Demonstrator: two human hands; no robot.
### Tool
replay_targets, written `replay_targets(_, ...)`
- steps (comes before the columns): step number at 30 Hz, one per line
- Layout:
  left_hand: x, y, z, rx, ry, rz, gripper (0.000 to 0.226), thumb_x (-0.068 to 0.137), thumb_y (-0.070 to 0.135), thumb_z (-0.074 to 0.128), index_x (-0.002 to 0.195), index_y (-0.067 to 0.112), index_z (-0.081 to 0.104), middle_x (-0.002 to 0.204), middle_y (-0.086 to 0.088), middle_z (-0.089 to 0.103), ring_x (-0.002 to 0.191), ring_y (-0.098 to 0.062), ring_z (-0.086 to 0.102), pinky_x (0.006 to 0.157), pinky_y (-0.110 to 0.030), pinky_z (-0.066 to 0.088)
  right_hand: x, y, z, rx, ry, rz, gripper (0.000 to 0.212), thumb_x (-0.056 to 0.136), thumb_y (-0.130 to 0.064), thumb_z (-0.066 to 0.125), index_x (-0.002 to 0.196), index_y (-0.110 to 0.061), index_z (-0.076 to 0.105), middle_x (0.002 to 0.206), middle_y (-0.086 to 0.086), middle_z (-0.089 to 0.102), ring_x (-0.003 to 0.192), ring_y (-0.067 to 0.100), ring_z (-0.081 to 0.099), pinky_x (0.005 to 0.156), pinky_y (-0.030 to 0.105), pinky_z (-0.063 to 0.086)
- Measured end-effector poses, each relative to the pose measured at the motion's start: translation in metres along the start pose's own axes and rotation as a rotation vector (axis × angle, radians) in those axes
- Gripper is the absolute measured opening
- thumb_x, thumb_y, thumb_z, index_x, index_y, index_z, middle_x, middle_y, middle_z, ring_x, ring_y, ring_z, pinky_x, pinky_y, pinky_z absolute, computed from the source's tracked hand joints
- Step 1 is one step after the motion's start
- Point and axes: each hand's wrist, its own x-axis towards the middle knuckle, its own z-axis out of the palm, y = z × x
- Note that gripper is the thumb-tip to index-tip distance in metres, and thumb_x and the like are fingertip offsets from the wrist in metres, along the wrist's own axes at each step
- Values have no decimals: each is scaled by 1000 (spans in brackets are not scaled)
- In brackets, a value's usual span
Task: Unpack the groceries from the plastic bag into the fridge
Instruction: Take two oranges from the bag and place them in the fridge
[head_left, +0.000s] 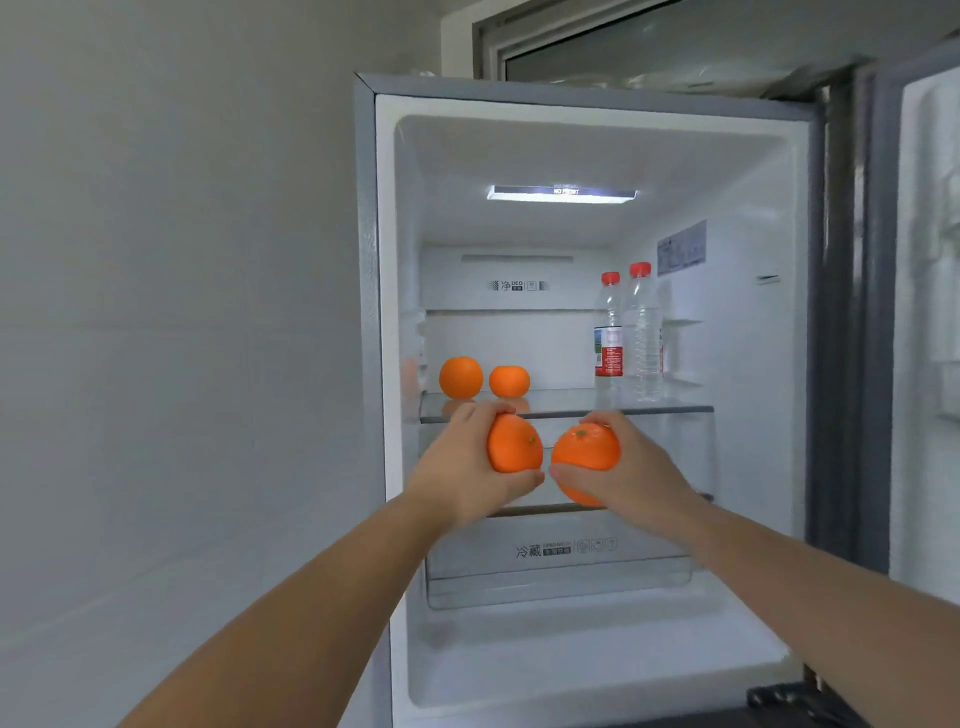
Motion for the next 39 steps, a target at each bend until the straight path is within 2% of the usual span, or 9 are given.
replay_targets(3, 30, -4, -8, 22, 22, 34, 71, 65, 61, 75, 124, 36, 44, 115, 10, 50, 101, -13, 55, 88, -35, 49, 33, 0, 4, 17, 28, 36, 55, 69, -55, 77, 112, -33, 51, 107, -8, 56, 93, 14, 57, 74, 28, 46)
replay_targets(11, 105, -24, -7, 216, 187, -13, 58, 74, 62, 67, 116, 26, 49, 111, 6, 48, 100, -17, 53, 89, -38, 48, 122, 17, 18, 148, 135, -59, 44, 83, -47, 67, 119, -28, 50, 112, -2, 51, 95, 20, 53, 61, 22, 42)
replay_targets(16, 136, -41, 7, 345, 110, -125, 59, 84, 61, 55, 134, 35, 38, 130, -2, 44, 114, -24, 52, 96, -38, 44, 168, 37, 26, 117, 82, -99, 35, 90, -48, 56, 121, -34, 51, 124, 5, 48, 104, 24, 51, 81, 37, 49)
replay_targets(18, 147, -49, 11, 378, 68, -173, 54, 89, 61, 49, 136, 37, 37, 132, -5, 43, 114, -27, 53, 94, -37, 41, 184, 42, 27, 41, 23, -106, 32, 91, -50, 53, 120, -35, 52, 125, 7, 49, 103, 24, 52, 80, 36, 49)
replay_targets(20, 155, -56, 15, 395, 43, -213, 48, 92, 59, 43, 134, 36, 39, 130, -8, 43, 111, -30, 53, 97, -38, 42, 195, 43, 27, -19, -53, -119, 36, 91, -51, 53, 122, -34, 51, 125, 6, 47, 102, 24, 50, 78, 34, 45)
replay_targets(23, 166, -61, 21, 385, 17, -261, 48, 94, 57, 41, 135, 32, 39, 132, -13, 43, 116, -33, 49, 103, -43, 40, 208, 43, 24, -174, -181, -166, 47, 82, -50, 62, 125, -37, 47, 123, 1, 39, 113, 25, 44, 90, 36, 44)
replay_targets(27, 174, -57, 31, 449, -9, -262, 65, 83, 48, 58, 140, 26, 34, 137, -5, 34, 124, -32, 40, 100, -40, 38, 225, 36, 27, -256, -314, -168, 51, 81, -41, 60, 129, -36, 43, 121, 0, 31, 119, 25, 34, 91, 36, 39)
replay_targets(32, 186, -59, 33, 542, -3, -262, 67, 83, 46, 59, 141, 22, 34, 138, -6, 35, 125, -34, 37, 101, -41, 36, 241, 42, 43, -372, -341, -248, 63, 83, -40, 61, 138, -29, 32, 134, 5, 34, 119, 30, 41, 97, 42, 43)
replay_targets(39, 196, -69, 25, 462, -19, -321, 72, 82, 45, 60, 143, 26, 27, 141, -6, 42, 119, -31, 49, 97, -44, 45, 255, 45, 44, -376, -326, -278, 75, 83, -46, 67, 143, -24, 29, 139, 7, 41, 116, 28, 49, 91, 35, 44)
